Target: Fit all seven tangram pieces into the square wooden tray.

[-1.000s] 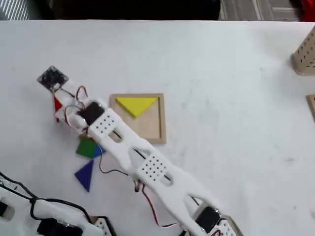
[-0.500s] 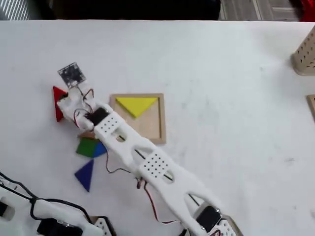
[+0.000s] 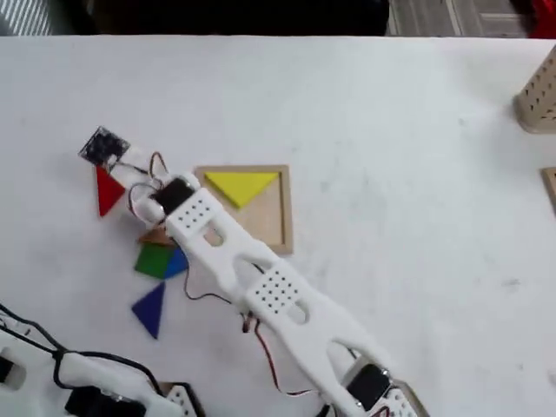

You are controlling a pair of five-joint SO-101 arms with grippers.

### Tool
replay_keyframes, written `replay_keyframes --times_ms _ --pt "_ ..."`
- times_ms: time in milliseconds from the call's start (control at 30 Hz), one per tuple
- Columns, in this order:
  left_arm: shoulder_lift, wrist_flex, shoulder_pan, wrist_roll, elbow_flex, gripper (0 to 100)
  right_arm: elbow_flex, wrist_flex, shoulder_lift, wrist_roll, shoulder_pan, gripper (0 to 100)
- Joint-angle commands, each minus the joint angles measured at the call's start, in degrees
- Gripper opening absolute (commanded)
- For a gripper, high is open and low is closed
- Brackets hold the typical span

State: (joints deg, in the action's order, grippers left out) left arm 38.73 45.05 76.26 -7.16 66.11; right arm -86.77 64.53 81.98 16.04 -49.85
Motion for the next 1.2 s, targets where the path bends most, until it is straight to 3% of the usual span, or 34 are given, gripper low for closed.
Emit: replay_keyframes --times_ms 0,200,333,467,600,733,967,1167 --pt "1.45 -0.79 -1.80 -0.53 -2.29 7 -9.32 12.88 -4.18 1.05 -0.40 1.8" --pt "1.71 -0.88 -8.04 -0.53 -3.78 7 -8.00 35.12 -16.75 0.88 1.80 1.8" --pt "1.45 -0.79 -15.34 -0.53 -7.91 7 -0.35 34.86 -24.04 -3.69 10.86 1.8" --pt "1.36 1.14 -21.93 -0.35 -14.33 9 14.59 34.77 -32.04 -3.52 16.66 1.8" --pt "1.27 5.89 -28.88 2.11 -20.66 20 30.68 34.51 -41.71 1.41 18.51 1.8" --pt "1.19 8.18 -35.47 2.29 -24.09 19 43.52 34.24 -50.33 1.32 20.00 1.8" --pt "-0.75 7.91 -41.36 2.02 -25.05 19 69.54 22.29 -63.25 1.85 27.03 1.8" --pt "-15.87 7.74 -42.33 1.93 -32.79 25 98.02 7.25 -76.88 5.10 27.82 1.8"
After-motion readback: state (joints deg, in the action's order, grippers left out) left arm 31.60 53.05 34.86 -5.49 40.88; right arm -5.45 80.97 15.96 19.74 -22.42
